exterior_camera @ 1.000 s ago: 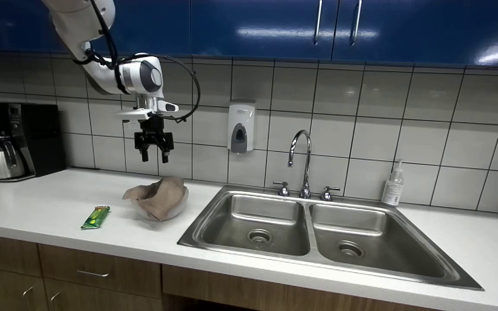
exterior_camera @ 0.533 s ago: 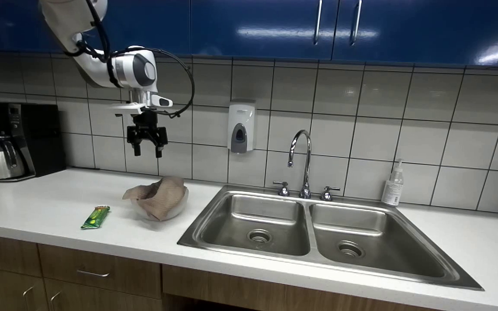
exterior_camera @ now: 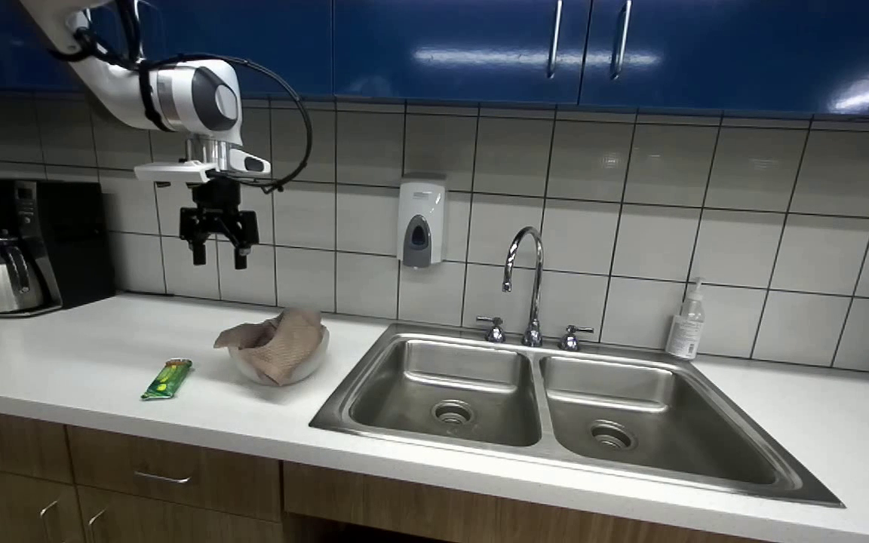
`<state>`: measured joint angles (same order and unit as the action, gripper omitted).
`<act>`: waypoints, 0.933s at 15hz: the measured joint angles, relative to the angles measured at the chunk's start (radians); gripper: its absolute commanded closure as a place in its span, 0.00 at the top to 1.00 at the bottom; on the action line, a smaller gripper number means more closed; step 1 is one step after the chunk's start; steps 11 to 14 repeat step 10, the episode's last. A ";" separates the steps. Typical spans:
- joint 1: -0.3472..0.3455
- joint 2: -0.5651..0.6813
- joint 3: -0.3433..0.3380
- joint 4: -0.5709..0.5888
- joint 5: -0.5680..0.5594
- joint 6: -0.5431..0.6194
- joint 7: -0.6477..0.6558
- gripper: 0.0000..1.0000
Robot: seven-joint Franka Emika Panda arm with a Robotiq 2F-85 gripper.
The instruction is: Put the towel into the bowl
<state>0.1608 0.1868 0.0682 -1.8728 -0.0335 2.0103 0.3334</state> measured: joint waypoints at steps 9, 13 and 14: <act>0.012 -0.363 0.066 -0.292 0.054 0.000 -0.099 1.00; 0.016 -0.409 0.071 -0.325 0.055 0.000 -0.112 1.00; 0.016 -0.409 0.071 -0.325 0.055 0.000 -0.112 1.00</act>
